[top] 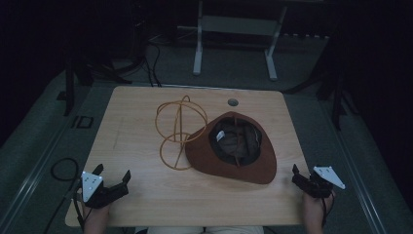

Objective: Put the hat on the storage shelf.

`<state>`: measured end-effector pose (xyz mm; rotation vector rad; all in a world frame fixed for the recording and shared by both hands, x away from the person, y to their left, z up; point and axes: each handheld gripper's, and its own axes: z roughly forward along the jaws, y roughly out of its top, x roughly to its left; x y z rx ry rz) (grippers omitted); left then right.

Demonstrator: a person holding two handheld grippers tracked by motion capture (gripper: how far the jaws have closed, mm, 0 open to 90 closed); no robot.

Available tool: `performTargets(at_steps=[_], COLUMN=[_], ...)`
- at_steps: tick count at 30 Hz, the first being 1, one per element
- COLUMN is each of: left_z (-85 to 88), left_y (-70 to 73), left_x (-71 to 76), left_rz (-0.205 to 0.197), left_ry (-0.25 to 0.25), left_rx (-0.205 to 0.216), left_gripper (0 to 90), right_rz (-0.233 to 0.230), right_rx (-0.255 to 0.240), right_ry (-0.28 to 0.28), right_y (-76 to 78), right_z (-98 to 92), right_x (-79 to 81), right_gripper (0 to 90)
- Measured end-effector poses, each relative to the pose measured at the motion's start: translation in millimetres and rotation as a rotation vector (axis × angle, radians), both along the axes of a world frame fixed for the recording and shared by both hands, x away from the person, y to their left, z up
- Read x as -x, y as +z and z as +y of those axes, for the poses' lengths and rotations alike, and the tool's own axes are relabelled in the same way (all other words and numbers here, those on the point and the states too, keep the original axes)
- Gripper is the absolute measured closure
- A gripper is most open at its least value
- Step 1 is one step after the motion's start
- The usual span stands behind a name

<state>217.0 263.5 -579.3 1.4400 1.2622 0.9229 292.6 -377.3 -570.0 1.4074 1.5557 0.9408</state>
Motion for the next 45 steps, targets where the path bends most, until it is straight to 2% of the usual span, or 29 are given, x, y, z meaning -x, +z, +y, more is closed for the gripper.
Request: performTargets(at_steps=[3,5,6,8,10,12,13,15,16,17,19,21,25,30,31,32,34,37,41,45], left_z=[-3.4,-4.5,-8.8,-12.1,-13.6,-16.6,-16.6,-19.1,-19.1,-21.1,-23.7,-27.0,-32.3,-32.0,-32.1,-32.2,-33.4,-34.8,-35.7,-35.5], left_y=[0.4,0.9,1.1,1.0,0.9,1.6,1.6,1.4,1.4,1.5,2.3,4.2,6.1,6.6,6.6,6.7,6.7,6.8,7.0,6.7], left_x=[-0.2,-0.2,-0.4,-0.7,-0.6,-0.7,-0.7,-1.2,-1.2,-1.7,-1.8,-1.4,0.1,2.0,2.0,2.1,1.9,2.2,2.7,2.8], left_rz=[0.001,0.005,0.01,0.027,0.022,0.032,0.032,0.05,0.05,0.077,0.097,0.121,0.142,0.16,0.163,0.164,0.166,0.168,0.163,0.165], left_ry=[-0.044,-0.051,-0.08,-0.101,-0.114,-0.116,-0.116,-0.149,-0.149,-0.17,-0.194,-0.21,-0.206,-0.238,-0.237,-0.239,-0.238,-0.239,-0.239,-0.242], left_rx=[0.013,0.009,0.001,-0.025,-0.02,-0.035,-0.035,-0.031,-0.031,-0.026,-0.02,-0.042,-0.081,-0.088,-0.092,-0.094,-0.097,-0.108,-0.116,-0.117], left_gripper=[3.1,3.1,3.1,3.1,3.1,3.1,3.1,3.1,3.1,3.1,3.1,3.2,3.2,3.2,3.2,3.2,3.2,3.2,3.2,3.2], right_rz=[0.003,0.026,0.047,0.071,0.076,0.104,0.104,0.136,0.145,0.153,0.168,0.169,0.164,0.153,0.162,0.184,0.195,0.179,0.172,0.172], right_rx=[0.014,0.01,0.002,0.016,0.02,0.016,0.016,-0.004,-0.012,-0.02,-0.046,-0.062,-0.047,-0.049,-0.053,-0.055,-0.07,-0.059,-0.095,-0.093], right_ry=[0.017,0.023,0.04,0.054,0.059,0.096,0.096,0.145,0.167,0.184,0.228,0.254,0.28,0.293,0.299,0.315,0.338,0.346,0.373,0.385], right_y=[0.0,0.4,1.0,2.7,3.7,9.7,9.7,17.7,20.8,24.0,30.7,37.1,45.5,61.0,63.7,65.9,70.4,78.1,88.8,96.3], right_z=[2.3,3.9,4.5,7.3,9.0,14.3,14.3,22.4,25.6,28.9,35.5,42.6,53.4,64.7,66.4,67.3,70.7,77.5,86.4,97.5], right_x=[-0.7,-1.9,-2.7,-3.5,-3.2,-4.2,-4.2,-6.3,-7.5,-8.8,-11.5,-13.2,-17.3,-27.7,-29.1,-31.4,-35.9,-40.8,-51.5,-62.8], right_gripper=[13.6,13.6,13.6,13.6,13.6,13.7,13.7,13.7,13.7,13.7,13.7,13.7,13.2,12.5,15.2,14.3,14.5,14.4,14.4,14.4])
